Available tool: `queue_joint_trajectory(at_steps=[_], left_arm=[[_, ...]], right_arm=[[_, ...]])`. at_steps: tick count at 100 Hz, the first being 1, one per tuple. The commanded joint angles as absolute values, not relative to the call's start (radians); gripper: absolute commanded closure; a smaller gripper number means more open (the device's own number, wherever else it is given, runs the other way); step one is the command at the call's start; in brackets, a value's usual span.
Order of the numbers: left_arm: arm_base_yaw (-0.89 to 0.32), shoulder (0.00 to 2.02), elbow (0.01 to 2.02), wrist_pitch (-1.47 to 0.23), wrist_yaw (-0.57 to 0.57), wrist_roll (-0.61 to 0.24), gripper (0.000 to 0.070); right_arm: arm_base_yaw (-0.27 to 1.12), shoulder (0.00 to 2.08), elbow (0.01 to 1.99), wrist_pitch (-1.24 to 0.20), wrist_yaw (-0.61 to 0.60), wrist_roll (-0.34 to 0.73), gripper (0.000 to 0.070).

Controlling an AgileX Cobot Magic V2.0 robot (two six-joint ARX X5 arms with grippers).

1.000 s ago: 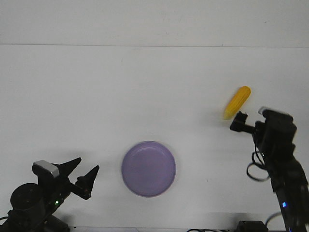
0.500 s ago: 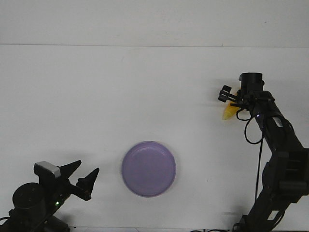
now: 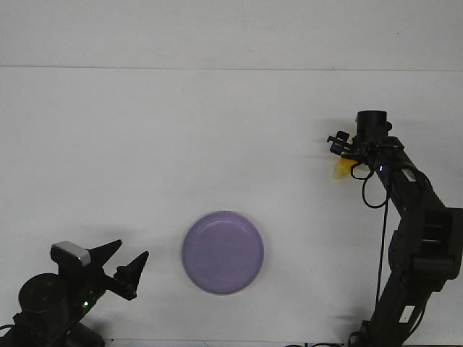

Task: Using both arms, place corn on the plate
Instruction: 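Lift the corn cob upward with the right gripper, then carry the corn over the plate and lower it with the right gripper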

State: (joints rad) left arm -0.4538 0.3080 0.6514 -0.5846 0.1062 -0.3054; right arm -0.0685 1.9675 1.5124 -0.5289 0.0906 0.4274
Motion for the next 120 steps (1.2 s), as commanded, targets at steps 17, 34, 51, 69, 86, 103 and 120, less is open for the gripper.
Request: queue_joint_trajectory(at_steps=[17, 34, 51, 69, 86, 103, 120], left_arm=[[-0.458, 0.310, 0.657, -0.576, 0.104, -0.307, 0.0199], [-0.458, 0.310, 0.657, -0.576, 0.104, -0.307, 0.0199], [-0.458, 0.310, 0.657, -0.578, 0.104, -0.307, 0.0199], [-0.458, 0.310, 0.657, -0.579, 0.104, -0.307, 0.0198], [-0.458, 0.310, 0.657, -0.583, 0.104, -0.307, 0.0198], [-0.458, 0.310, 0.657, -0.583, 0.104, -0.307, 0.0198], [-0.458, 0.310, 0.657, -0.582, 0.103, -0.304, 0.0198]], right_arm=[[-0.086, 2.017, 1.543, -0.539, 0.106, 0.448, 0.0517], [-0.086, 2.017, 1.546, -0.567, 0.102, 0.447, 0.0585], [-0.083, 1.969, 1.546, -0.616, 0.062, 0.387, 0.0585], [-0.060, 1.806, 1.546, -0.630, 0.006, 0.310, 0.0585], [-0.006, 1.584, 1.544, -0.630, -0.031, 0.270, 0.0585], [0.124, 1.383, 1.543, -0.667, -0.038, 0.200, 0.0585], [0.347, 1.271, 1.515, -0.726, -0.036, 0.160, 0.0585]])
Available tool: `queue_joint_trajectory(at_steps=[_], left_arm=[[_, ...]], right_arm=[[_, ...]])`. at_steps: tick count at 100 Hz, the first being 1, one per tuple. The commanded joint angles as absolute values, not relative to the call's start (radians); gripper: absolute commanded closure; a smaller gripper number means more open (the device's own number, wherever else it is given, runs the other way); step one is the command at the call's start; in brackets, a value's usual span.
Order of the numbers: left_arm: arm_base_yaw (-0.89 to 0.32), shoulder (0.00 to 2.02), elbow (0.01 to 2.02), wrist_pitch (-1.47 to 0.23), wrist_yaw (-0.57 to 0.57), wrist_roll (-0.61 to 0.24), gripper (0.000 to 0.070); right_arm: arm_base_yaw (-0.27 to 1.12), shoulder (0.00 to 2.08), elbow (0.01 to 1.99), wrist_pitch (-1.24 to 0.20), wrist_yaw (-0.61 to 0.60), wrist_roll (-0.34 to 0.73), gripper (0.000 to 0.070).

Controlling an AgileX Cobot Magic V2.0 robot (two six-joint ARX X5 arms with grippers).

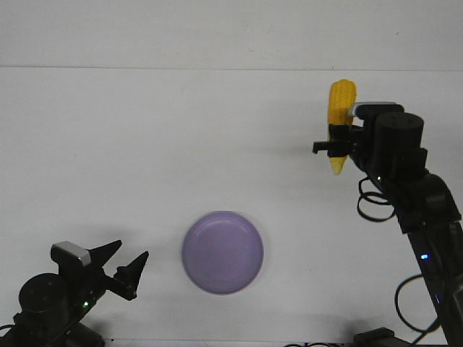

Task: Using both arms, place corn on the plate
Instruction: 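Carry the corn over the plate and lower it with the right gripper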

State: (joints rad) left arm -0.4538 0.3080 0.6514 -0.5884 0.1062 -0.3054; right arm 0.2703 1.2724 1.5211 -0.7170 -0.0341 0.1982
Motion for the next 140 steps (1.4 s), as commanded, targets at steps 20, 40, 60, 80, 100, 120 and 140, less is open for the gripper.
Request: queue_joint_trajectory(at_steps=[20, 40, 60, 80, 100, 120, 140], left_arm=[[-0.458, 0.310, 0.657, -0.581, 0.100, -0.304, 0.0198], [-0.458, 0.310, 0.657, -0.579, 0.081, -0.304, 0.0198], [-0.458, 0.310, 0.657, -0.579, 0.081, -0.304, 0.0198], [-0.458, 0.310, 0.657, -0.579, 0.077, -0.304, 0.0198], [-0.458, 0.310, 0.657, -0.580, 0.077, -0.304, 0.0198], [-0.458, 0.310, 0.657, -0.580, 0.077, -0.304, 0.0198], [-0.458, 0.310, 0.657, -0.581, 0.077, -0.304, 0.0198]], right_arm=[[0.630, 1.259, 1.412, -0.732, -0.014, 0.151, 0.0585], [0.814, 1.293, 1.219, -0.558, 0.034, 0.156, 0.0585], [0.880, 1.413, 1.143, -0.517, 0.015, 0.182, 0.0585], [0.929, 1.538, 1.139, -0.510, 0.012, 0.171, 0.0585], [0.946, 1.581, 1.139, -0.527, -0.004, 0.167, 0.0584], [0.951, 1.592, 1.138, -0.562, -0.027, 0.157, 0.0584], [0.951, 1.637, 1.138, -0.589, -0.027, 0.152, 0.0582]])
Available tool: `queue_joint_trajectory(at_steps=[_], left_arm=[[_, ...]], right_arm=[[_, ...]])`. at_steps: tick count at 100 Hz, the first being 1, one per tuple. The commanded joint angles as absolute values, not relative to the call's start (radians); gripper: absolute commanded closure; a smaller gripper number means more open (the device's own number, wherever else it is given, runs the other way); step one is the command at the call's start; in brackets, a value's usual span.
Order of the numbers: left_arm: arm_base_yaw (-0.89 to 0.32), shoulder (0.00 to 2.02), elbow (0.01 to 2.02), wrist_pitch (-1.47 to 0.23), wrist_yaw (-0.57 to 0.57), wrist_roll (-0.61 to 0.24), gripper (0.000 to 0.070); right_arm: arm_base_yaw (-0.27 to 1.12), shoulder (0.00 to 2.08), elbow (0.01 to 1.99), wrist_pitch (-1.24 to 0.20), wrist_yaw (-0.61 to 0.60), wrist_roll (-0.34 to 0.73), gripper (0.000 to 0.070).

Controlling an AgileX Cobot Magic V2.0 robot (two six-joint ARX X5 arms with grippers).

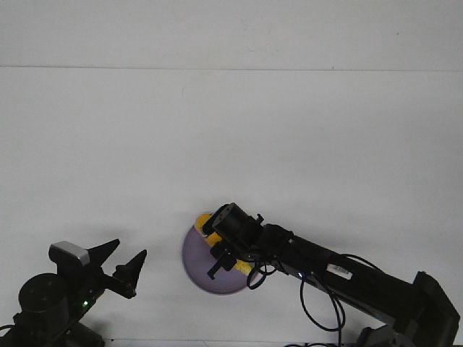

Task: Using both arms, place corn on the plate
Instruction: 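Carry the corn over the plate and lower it with the right gripper, then open the right gripper and withdraw it from the corn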

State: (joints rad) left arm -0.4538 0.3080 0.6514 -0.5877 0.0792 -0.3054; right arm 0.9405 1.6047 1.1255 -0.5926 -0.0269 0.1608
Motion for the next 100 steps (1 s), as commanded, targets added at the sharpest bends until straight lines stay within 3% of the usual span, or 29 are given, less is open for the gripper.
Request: queue_joint_trajectory(at_steps=[1, 9, 25, 45, 67, 100], left_arm=[[-0.458, 0.310, 0.657, -0.581, 0.077, -0.304, 0.0198], [-0.458, 0.310, 0.657, -0.581, 0.077, -0.304, 0.0198], [-0.458, 0.310, 0.657, -0.582, 0.077, -0.304, 0.0198], [-0.458, 0.310, 0.657, -0.582, 0.077, -0.304, 0.0198], [-0.458, 0.310, 0.657, -0.582, 0.077, -0.304, 0.0198], [-0.458, 0.310, 0.657, -0.576, 0.077, -0.304, 0.0198]], right_arm=[[0.951, 1.639, 1.138, -0.589, -0.027, 0.152, 0.0582], [0.951, 1.647, 1.138, -0.593, -0.028, 0.152, 0.0532], [0.952, 1.650, 1.138, -0.593, -0.028, 0.156, 0.0318], [0.949, 1.624, 1.139, -0.614, -0.055, 0.157, 0.0191], [0.947, 1.424, 1.146, -0.609, -0.014, 0.150, 0.0189], [0.920, 0.899, 1.115, -0.613, 0.375, 0.076, 0.0189]])
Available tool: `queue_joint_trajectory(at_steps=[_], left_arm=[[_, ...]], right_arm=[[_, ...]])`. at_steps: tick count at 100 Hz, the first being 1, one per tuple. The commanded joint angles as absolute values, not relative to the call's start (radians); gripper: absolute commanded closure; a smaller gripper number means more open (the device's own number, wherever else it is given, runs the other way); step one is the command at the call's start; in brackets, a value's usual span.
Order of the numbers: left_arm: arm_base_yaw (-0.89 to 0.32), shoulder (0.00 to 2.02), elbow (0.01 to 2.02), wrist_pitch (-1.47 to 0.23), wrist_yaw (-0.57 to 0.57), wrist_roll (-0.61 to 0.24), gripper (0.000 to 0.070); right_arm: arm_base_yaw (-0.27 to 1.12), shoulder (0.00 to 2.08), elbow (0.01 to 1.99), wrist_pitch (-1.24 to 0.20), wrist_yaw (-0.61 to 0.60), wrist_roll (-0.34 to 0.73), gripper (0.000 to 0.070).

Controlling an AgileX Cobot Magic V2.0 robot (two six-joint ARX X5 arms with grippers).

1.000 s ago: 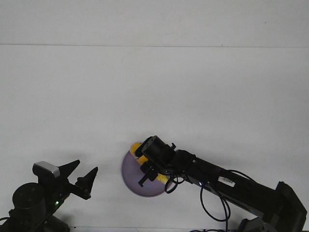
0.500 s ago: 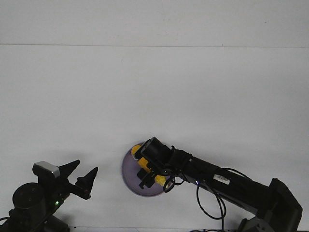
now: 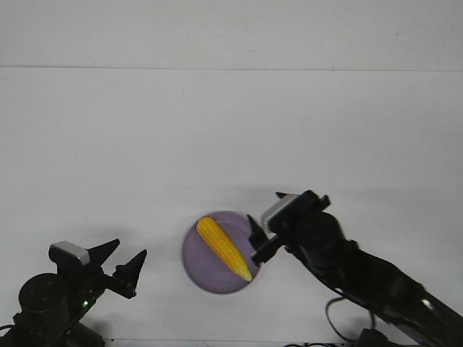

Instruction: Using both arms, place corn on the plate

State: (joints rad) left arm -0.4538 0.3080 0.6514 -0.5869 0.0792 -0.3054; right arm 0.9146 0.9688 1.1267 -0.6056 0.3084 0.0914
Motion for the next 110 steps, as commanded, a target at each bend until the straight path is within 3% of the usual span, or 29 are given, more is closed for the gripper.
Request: queue_joint_trajectory(at_steps=[1, 29, 35, 42, 48, 110], left_arm=[[-0.458, 0.310, 0.657, -0.576, 0.077, -0.304, 0.0198], [-0.458, 0.310, 0.657, -0.574, 0.075, -0.303, 0.0199], [-0.458, 0.310, 0.657, -0.574, 0.075, -0.303, 0.0221], [-0.458, 0.310, 0.657, -0.574, 0.075, -0.304, 0.0390], [-0.458, 0.310, 0.657, -0.574, 0.075, -0.303, 0.0700], [-0.458, 0.310, 0.657, -0.575, 0.075, -0.288, 0.0685]], right_arm=[[0.918, 0.884, 1.110, -0.615, 0.384, 0.076, 0.0189], [0.910, 0.489, 0.826, -0.652, 0.501, 0.083, 0.0208], [0.910, 0.427, 0.786, -0.657, 0.501, 0.090, 0.0354], [0.910, 0.377, 0.759, -0.659, 0.493, 0.090, 0.0699], [0.910, 0.355, 0.753, -0.658, 0.497, 0.089, 0.0688], [0.910, 0.353, 0.753, -0.626, 0.498, 0.089, 0.0688]])
